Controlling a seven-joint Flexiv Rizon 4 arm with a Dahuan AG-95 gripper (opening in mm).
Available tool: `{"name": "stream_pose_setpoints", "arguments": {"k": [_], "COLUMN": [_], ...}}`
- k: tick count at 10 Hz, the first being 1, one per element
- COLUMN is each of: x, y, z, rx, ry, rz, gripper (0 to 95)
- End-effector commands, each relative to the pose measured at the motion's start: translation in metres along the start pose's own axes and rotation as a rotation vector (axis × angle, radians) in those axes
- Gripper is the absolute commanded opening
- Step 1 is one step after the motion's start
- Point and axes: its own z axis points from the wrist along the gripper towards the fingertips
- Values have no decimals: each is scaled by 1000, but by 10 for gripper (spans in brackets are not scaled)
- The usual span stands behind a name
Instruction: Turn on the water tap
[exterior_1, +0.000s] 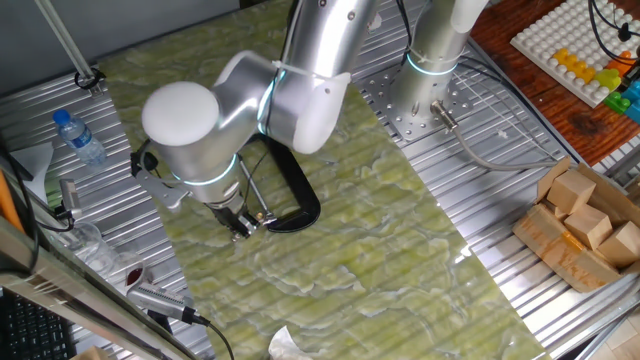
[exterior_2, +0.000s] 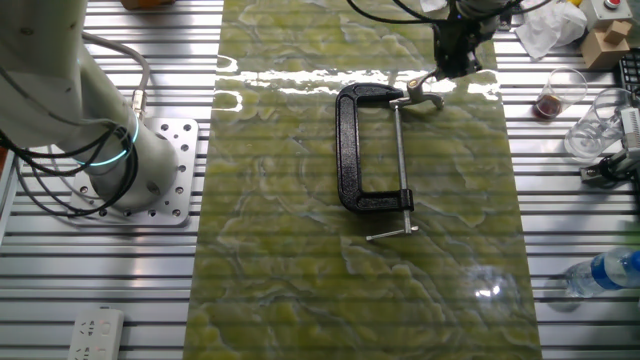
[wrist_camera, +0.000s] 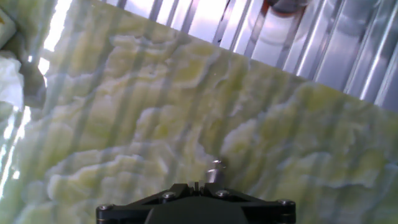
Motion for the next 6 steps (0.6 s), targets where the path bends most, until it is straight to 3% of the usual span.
{"name": "stream_pose_setpoints", "arguments": {"k": [1,6], "x": [2,8], "y": [11,26], "z": [5,12], "rx": [-13,-11], "ry": [-5,-8], "rz": [64,100], "gripper": [0,0]}}
